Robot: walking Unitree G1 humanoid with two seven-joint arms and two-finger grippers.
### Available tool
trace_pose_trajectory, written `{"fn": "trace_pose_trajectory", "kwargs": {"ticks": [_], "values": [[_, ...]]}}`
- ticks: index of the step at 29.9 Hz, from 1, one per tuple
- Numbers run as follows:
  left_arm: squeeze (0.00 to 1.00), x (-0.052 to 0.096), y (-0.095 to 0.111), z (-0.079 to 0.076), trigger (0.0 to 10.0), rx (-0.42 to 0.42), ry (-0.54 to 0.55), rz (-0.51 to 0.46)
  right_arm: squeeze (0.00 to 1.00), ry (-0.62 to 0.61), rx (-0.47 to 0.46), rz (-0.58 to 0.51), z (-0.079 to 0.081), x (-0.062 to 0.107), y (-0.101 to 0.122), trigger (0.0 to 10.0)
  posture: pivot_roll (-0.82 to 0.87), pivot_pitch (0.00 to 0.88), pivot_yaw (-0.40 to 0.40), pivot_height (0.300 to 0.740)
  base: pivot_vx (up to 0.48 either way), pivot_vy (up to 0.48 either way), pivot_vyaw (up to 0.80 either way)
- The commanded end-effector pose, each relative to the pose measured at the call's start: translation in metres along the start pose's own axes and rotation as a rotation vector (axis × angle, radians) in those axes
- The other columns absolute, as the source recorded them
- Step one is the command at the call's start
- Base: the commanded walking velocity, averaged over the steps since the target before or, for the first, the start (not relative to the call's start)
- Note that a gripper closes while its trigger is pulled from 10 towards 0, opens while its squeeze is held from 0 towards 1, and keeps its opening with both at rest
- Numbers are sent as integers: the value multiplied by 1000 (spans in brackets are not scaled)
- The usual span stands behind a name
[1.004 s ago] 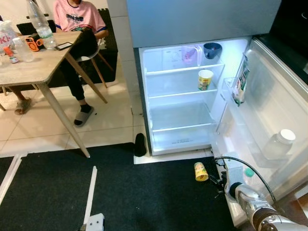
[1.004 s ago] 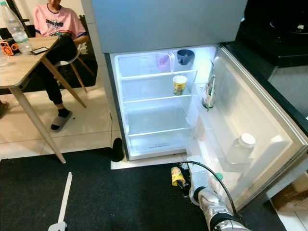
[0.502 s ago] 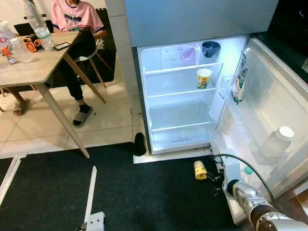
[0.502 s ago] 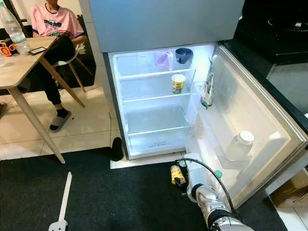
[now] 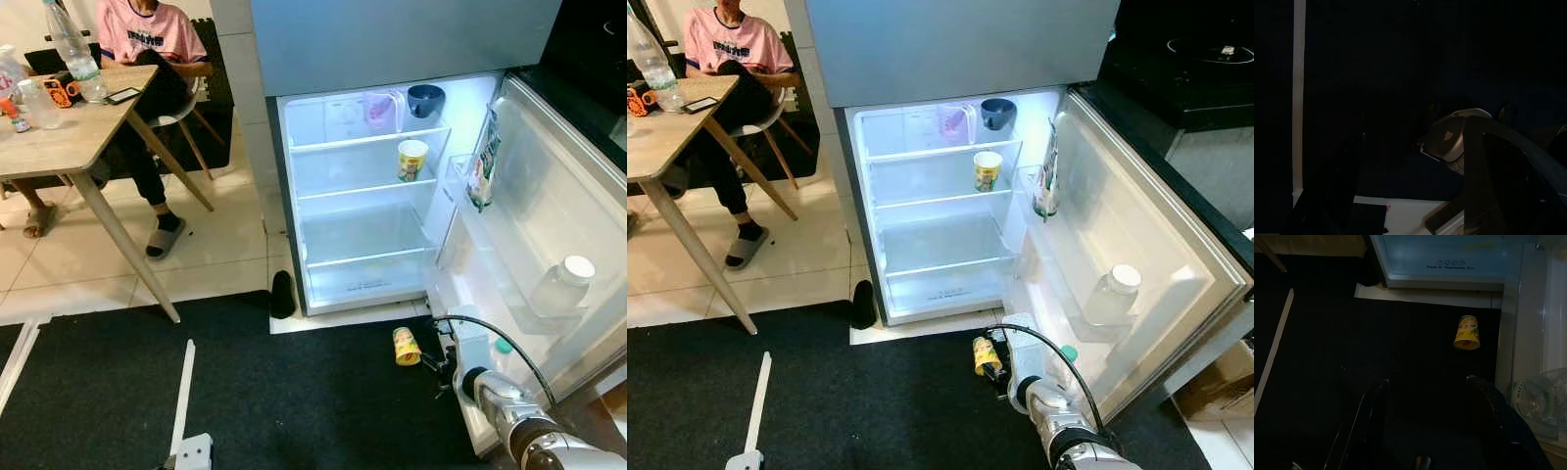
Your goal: Restocking fridge
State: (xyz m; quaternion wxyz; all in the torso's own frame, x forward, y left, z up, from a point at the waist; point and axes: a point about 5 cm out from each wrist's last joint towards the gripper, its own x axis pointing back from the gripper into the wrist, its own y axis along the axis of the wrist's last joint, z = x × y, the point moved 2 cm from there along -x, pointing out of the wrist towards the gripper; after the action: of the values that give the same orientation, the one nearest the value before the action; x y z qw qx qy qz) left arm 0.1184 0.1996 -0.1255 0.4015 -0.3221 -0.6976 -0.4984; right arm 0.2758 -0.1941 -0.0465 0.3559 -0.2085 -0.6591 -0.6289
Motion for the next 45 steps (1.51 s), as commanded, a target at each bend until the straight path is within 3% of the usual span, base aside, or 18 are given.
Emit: {"fn": "trace_pose_trajectory", "kwargs": {"ticks": [1,8,9,10,11,24,25,26,27,37,45], "values": [[0,2,-2,5,10000,0,12,3,0,7,1,15,4,-1,-3,10000,23,0,28,740,0,0,0],[0,2,-3,6,10000,2,13,4,0,11,6,17,5,-1,-4,10000,22,0,26,740,0,0,0],[0,2,-2,5,10000,4,13,1,161,19,2,22,6,-1,-7,10000,22,0,26,740,0,0,0],[0,2,-1,5,10000,6,13,-1,161,24,-2,26,6,-1,-9,10000,22,0,25,740,0,0,0],[0,1,-1,4,10000,9,12,-3,1000,28,-3,35,7,0,-14,10000,21,0,24,740,0,0,0],[0,0,0,0,10000,25,10,-6,1000,-3,-54,187,-3,18,-83,10000,15,0,22,740,0,0,0],[0,0,0,0,10000,25,10,-5,882,-8,-59,195,-4,20,-87,10000,15,0,22,740,0,0,0],[0,0,0,0,10000,25,10,-5,882,-8,-59,195,-4,20,-87,10000,15,0,22,740,0,0,0],[0,0,-1,1,10000,23,11,-3,0,-23,-69,217,-6,23,-96,10000,11,0,24,740,0,0,0],[0,0,-1,0,10000,27,14,0,0,-80,-47,323,-12,37,-130,10000,-2,0,0,740,0,0,0],[0,-3,6,-9,10000,22,-6,-11,0,-87,-24,326,-13,37,-127,10000,-21,0,-7,740,0,0,0]]}}
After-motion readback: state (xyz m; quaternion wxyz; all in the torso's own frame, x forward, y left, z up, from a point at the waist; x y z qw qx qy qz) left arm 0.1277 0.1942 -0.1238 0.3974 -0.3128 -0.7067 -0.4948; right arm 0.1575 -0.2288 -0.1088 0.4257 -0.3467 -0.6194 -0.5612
